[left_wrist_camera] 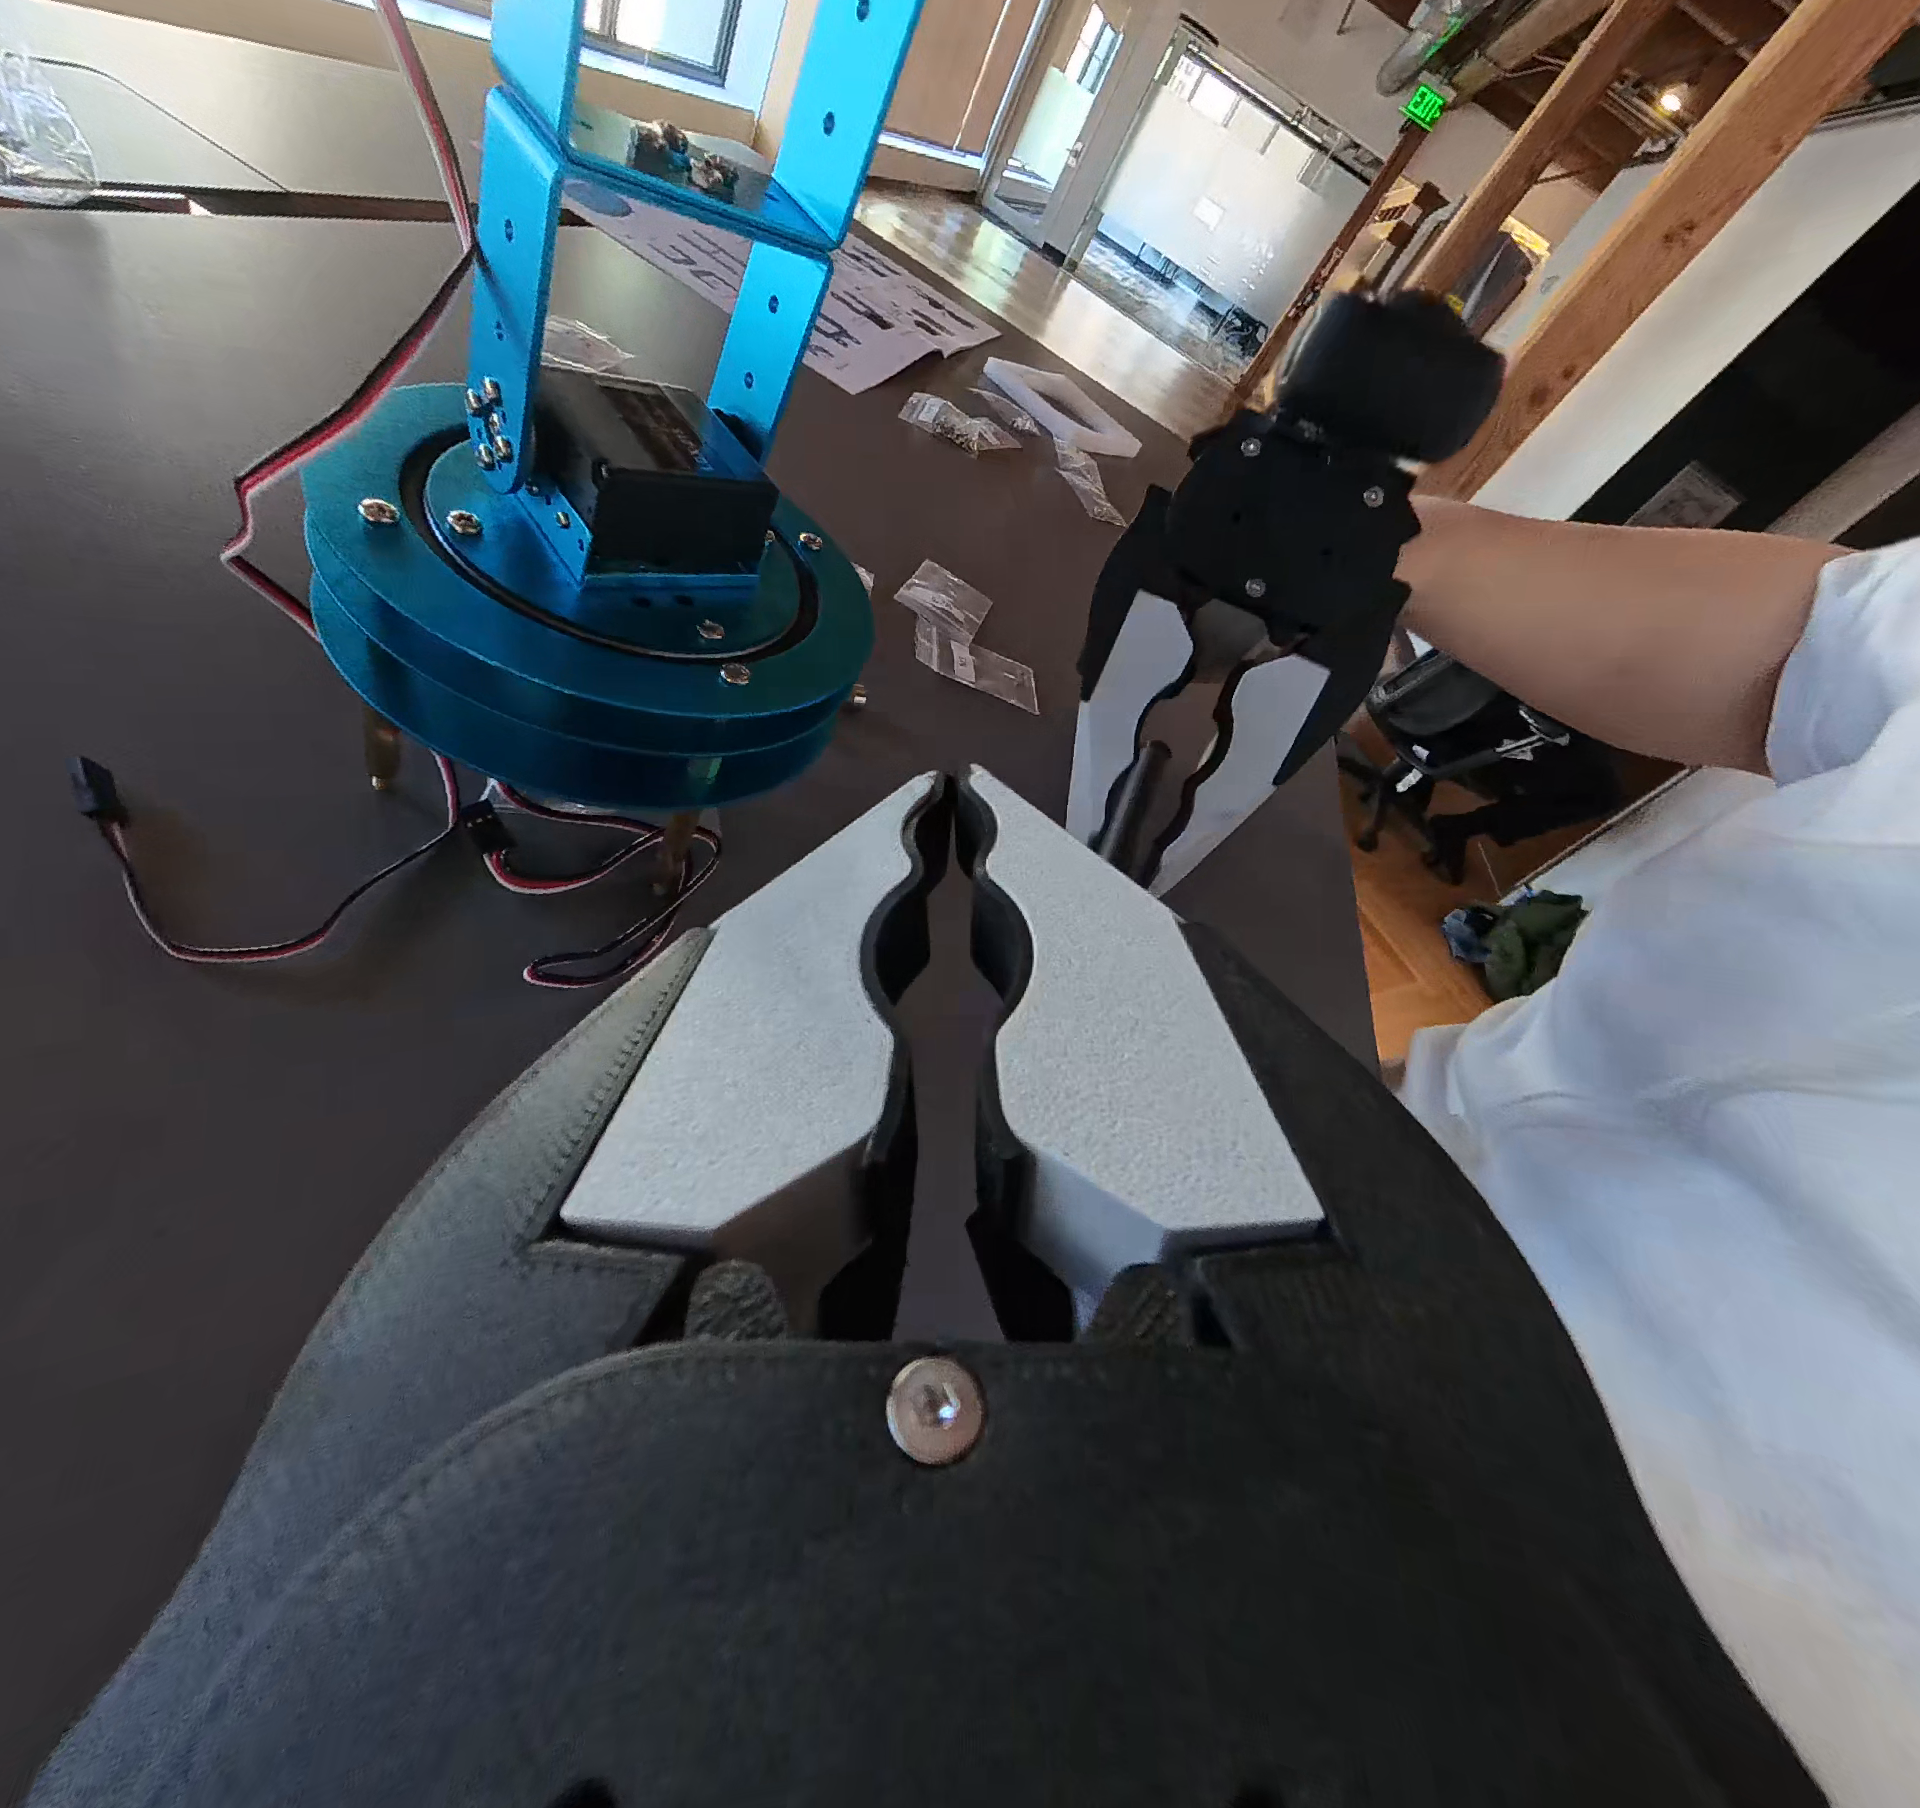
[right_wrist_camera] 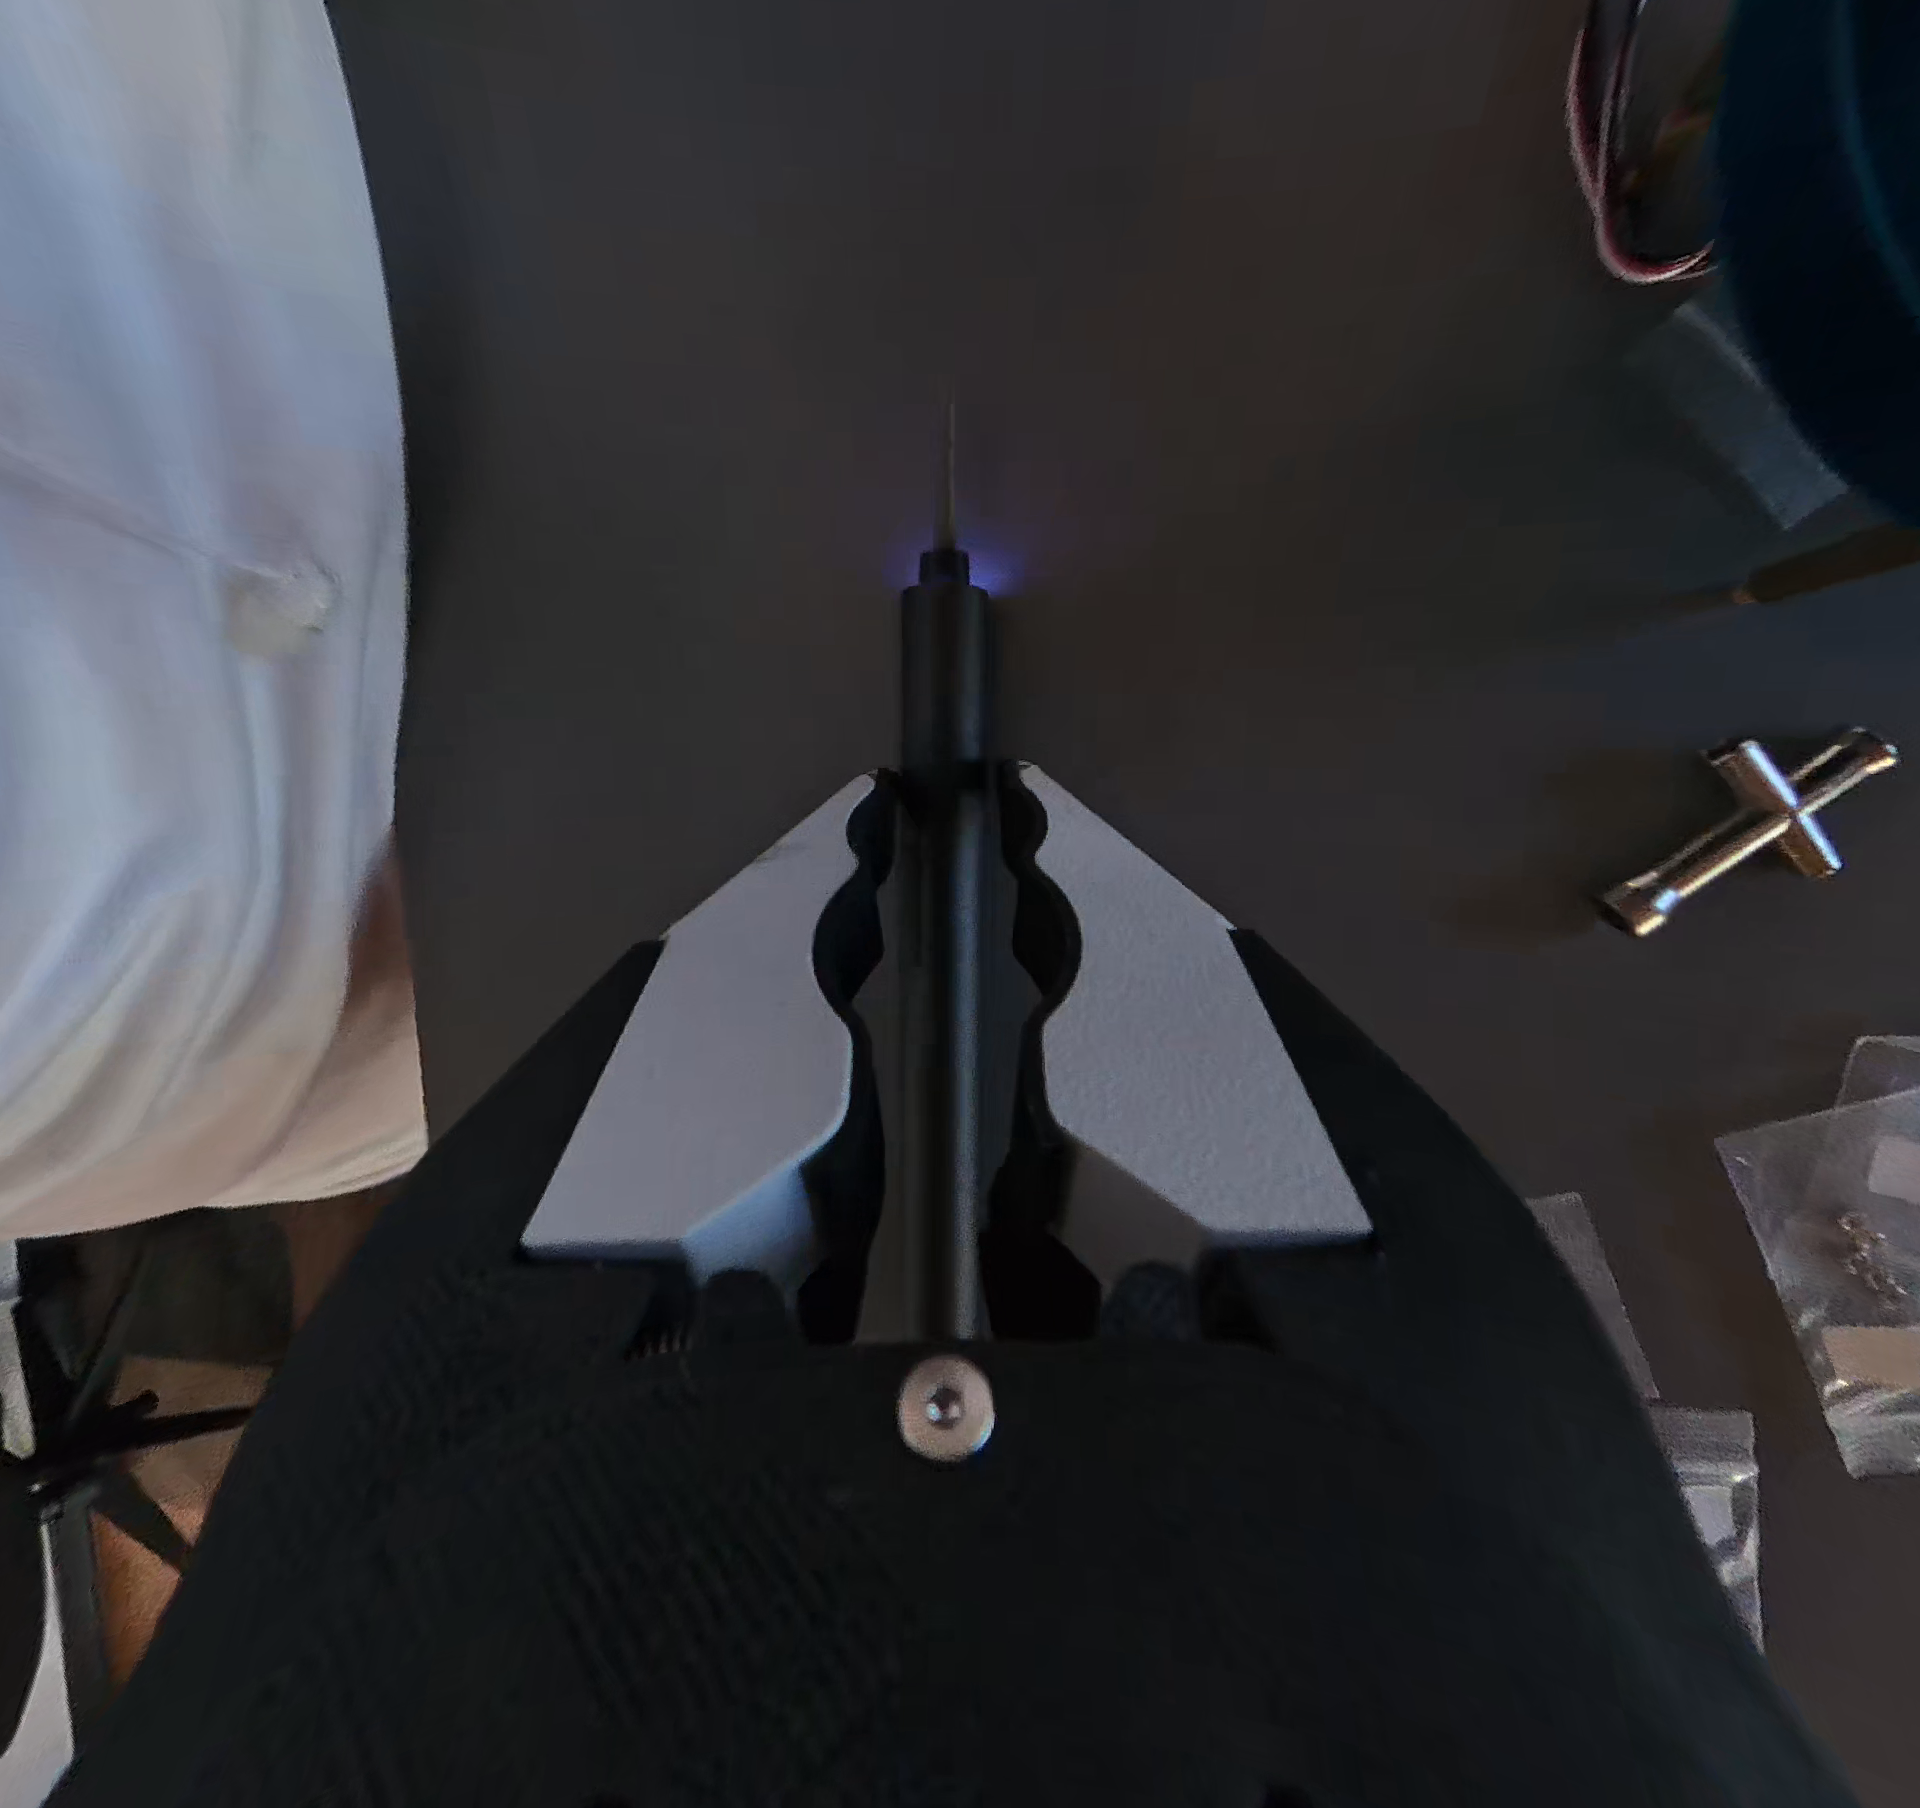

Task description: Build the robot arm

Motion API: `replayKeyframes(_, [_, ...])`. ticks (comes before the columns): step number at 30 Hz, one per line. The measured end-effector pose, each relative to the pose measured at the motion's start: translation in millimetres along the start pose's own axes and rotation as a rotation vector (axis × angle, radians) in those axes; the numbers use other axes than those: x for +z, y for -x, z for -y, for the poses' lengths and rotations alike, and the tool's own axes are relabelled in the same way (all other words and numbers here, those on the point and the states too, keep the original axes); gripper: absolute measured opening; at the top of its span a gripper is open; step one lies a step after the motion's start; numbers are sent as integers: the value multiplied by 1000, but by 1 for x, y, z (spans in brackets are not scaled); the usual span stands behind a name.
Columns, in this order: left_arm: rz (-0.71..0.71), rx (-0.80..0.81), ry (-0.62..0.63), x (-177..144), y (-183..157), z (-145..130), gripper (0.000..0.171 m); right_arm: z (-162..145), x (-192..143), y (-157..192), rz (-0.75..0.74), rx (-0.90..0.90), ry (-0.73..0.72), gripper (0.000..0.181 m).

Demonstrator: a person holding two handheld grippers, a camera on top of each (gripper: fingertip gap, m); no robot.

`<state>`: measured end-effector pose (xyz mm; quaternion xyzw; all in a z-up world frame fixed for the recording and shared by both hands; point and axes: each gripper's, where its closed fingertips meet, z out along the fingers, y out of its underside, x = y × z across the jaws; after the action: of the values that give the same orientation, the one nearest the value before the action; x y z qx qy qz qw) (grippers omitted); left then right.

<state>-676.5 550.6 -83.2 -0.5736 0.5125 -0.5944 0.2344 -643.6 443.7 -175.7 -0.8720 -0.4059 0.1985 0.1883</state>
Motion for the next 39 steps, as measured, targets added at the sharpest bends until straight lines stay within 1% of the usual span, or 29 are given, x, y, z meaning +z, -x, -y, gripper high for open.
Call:
replayKeyframes(2, [22, 24, 9, 0, 3, -1, 0, 14, -16, -2, 9, 0, -82, 26])
replayKeyframes(4, [53, 51, 8, -1, 7, 0, 0, 38, -49, -14, -45, -45, -186, 27])
replayKeyframes(6, [79, 71, -8, -4, 10, 3, 0, 67, -103, -40, -209, -173, -250, 28])
replayKeyframes(8, [104, 83, -20, -8, 15, 5, 0, 103, -166, -63, -385, -347, -304, 29])
replayKeyframes(9, [118, 84, -21, -10, 17, 6, 0, 121, -195, -71, -446, -436, -325, 29])
replayKeyframes(11, [137, 87, -27, -13, 21, 7, 0, 152, -237, -83, -488, -583, -326, 31])
replayKeyframes(12, [143, 88, -29, -14, 23, 7, 0, 165, -249, -89, -478, -637, -314, 33])
replayKeyframes(14, [156, 88, -24, -14, 26, 6, 0, 183, -255, -94, -368, -697, -277, 34])
replayKeyframes(16, [176, 98, -6, -14, 30, 3, 0, 197, -254, -98, -260, -737, -271, 35])
replayKeyframes(17, [186, 106, 5, -14, 32, 2, 0, 199, -250, -97, -186, -749, -255, 30])
replayKeyframes(19, [198, 121, 21, -13, 33, 0, 0, 202, -242, -100, -87, -770, -239, 25])
replayKeyframes(21, [194, 126, 28, -12, 31, -1, 0, 197, -237, -93, 65, -780, -223, 6])
replayKeyframes(23, [191, 127, 35, -12, 30, -1, 0, 196, -238, -93, 136, -770, -228, 6])
replayKeyframes(28, [167, 109, 50, -9, 27, -5, 0, 193, -234, -93, 219, -773, -191, 11])
replayKeyframes(29, [163, 105, 55, -8, 26, -6, 0, 194, -233, -94, 215, -786, -190, 7])
replayKeyframes(32, [153, 103, 65, -6, 24, -8, 0, 193, -233, -93, 245, -808, -201, 6])
replayKeyframes(36, [127, 96, 46, -6, 18, -5, 0, 191, -234, -90, 312, -834, -228, 5])
replayKeyframes(39, [105, 79, 29, -7, 15, -2, 0, 189, -234, -86, 347, -836, -202, 5])
